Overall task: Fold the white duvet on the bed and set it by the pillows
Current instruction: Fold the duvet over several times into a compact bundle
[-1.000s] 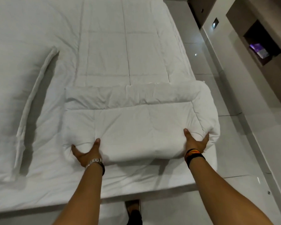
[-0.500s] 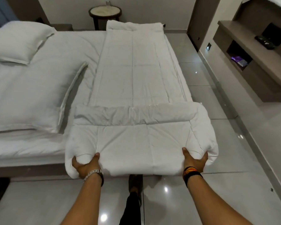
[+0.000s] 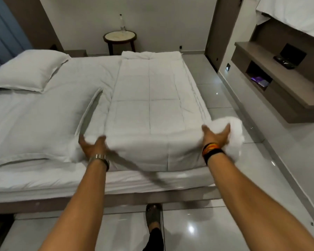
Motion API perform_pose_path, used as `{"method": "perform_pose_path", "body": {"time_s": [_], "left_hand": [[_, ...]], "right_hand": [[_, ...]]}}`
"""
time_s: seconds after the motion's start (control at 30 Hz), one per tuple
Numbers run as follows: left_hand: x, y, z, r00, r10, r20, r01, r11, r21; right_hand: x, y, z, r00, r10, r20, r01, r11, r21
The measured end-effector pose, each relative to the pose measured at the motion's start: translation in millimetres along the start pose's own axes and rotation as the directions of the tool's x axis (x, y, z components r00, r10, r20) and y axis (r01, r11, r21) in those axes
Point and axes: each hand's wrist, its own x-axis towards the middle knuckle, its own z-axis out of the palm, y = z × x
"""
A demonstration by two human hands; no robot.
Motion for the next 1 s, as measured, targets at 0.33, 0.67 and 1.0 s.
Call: {"method": "perform_pose_path", "body": {"time_s": [0.33,0.67,1.0], "left_hand": [[87.0,-69.8,131.6,0.986,-0.033,0.164,-0.048,0.883,0.467],[177.3,-154.3,156.7,0.915,-0.308,-0.261,0.371,0.896,0.243],[190.6,-140.5,166.7,0.846,-0.463,-0.265,0.510,0.848,0.147]], "right_hand": [[110.4,65.5,102.2,0.992,-0.078,0.096,0.105,0.939,-0.327],[194.1,145.0,179.3,0.909,0.336,-0.246,-0.394,0.885,-0.248],[198.2,142.1,184.4,0.916,0.294,-0.272,-0.350,0.918,-0.187]]}}
